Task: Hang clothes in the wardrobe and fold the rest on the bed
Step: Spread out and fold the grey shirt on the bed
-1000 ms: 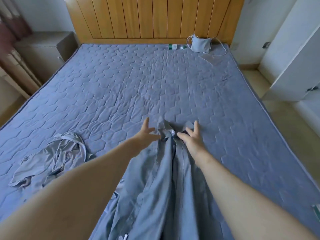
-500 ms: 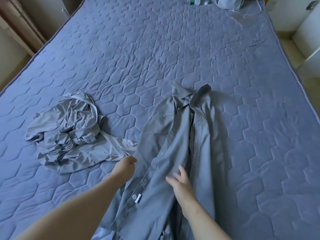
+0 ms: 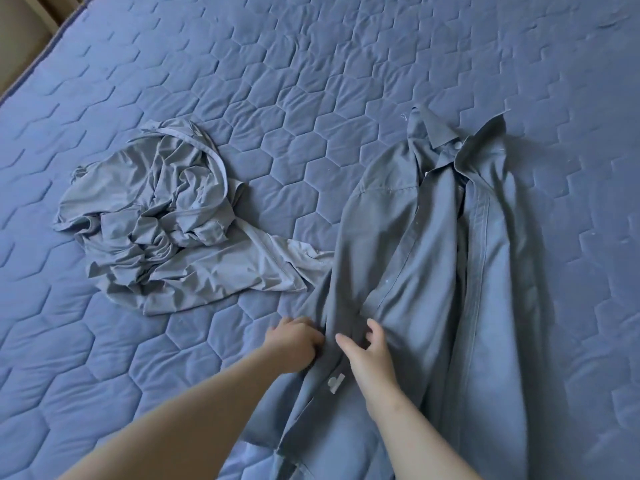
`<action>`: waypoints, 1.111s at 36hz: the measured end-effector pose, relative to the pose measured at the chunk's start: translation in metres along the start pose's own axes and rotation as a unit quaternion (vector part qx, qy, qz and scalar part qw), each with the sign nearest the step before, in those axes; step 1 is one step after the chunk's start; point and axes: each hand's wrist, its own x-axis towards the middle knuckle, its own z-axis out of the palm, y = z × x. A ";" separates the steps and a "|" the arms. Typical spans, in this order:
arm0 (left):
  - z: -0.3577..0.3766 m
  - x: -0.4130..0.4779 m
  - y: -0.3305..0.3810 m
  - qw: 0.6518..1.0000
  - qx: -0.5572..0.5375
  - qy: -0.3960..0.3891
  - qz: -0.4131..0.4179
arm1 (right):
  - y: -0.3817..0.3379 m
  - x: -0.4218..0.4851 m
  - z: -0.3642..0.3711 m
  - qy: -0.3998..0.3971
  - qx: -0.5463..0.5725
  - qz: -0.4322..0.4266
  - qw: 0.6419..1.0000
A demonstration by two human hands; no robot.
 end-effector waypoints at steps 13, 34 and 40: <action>-0.017 -0.001 -0.028 0.984 -0.165 0.061 0.021 | 0.001 0.008 0.022 0.082 -0.222 -0.010 0.972; 0.006 -0.015 0.026 0.972 -0.220 -0.061 0.051 | -0.006 -0.013 -0.019 0.139 0.277 0.000 0.951; -0.018 -0.018 0.023 0.969 -0.236 -0.057 0.043 | -0.009 -0.018 -0.024 0.086 0.236 0.005 0.968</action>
